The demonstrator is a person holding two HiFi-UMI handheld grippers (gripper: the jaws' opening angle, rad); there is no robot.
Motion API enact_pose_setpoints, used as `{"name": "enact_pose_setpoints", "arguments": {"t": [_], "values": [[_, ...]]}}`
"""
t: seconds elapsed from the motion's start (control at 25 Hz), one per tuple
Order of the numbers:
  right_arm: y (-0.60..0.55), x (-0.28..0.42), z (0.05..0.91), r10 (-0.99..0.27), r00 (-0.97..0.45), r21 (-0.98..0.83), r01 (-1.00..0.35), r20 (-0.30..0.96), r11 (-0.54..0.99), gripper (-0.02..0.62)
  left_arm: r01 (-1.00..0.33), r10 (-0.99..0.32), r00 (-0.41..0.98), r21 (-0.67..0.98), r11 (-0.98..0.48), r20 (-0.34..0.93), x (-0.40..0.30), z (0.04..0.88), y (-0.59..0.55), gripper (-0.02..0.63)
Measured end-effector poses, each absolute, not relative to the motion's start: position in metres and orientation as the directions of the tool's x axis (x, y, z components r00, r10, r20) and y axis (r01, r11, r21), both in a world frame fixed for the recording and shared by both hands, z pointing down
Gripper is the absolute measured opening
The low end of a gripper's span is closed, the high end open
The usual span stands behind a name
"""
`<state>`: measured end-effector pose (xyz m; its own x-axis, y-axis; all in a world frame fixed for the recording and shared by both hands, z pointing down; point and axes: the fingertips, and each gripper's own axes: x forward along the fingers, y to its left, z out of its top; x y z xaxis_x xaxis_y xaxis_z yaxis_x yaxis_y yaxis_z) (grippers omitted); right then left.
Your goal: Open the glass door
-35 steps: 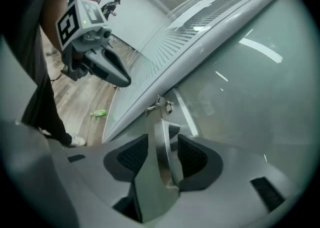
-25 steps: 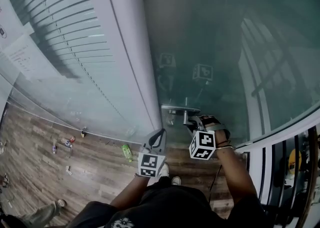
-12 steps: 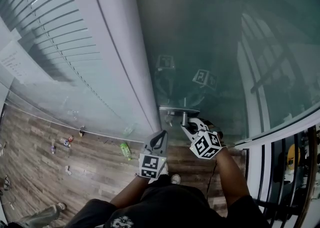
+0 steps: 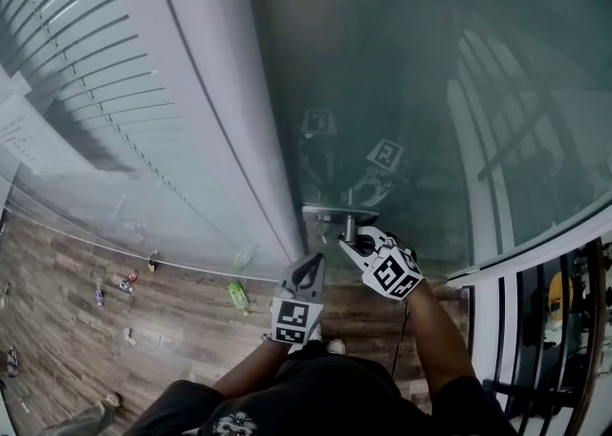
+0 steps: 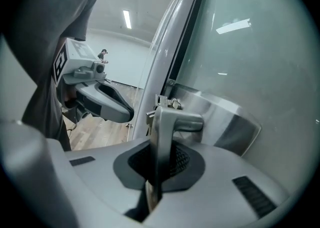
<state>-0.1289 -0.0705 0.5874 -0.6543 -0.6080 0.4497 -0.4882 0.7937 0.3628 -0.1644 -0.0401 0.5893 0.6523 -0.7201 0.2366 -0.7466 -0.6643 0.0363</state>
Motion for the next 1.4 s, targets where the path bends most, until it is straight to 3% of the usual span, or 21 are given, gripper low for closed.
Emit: {"name": "enact_pose_setpoints", "arguments": {"t": [0.72, 1.04, 1.4], "values": [[-0.185, -0.093, 0.59, -0.613, -0.628, 0.292, -0.544, 0.479, 0.786, 0.017, -0.685, -0.666, 0.718, 0.033, -0.728, 0.202, -0.106, 0.583, -0.093, 0.006], [-0.244, -0.077, 0.591, -0.63, -0.61, 0.259, -0.588, 0.48, 0.766, 0.017, -0.756, -0.737, 0.646, 0.036, -0.653, 0.196, -0.092, 0.584, -0.131, 0.006], [-0.355, 0.0, 0.587, -0.574, -0.661, 0.109, -0.605, 0.484, 0.789, 0.017, -0.84, -0.82, 0.536, 0.032, -0.542, 0.199, -0.003, 0.569, -0.23, 0.006]]}}
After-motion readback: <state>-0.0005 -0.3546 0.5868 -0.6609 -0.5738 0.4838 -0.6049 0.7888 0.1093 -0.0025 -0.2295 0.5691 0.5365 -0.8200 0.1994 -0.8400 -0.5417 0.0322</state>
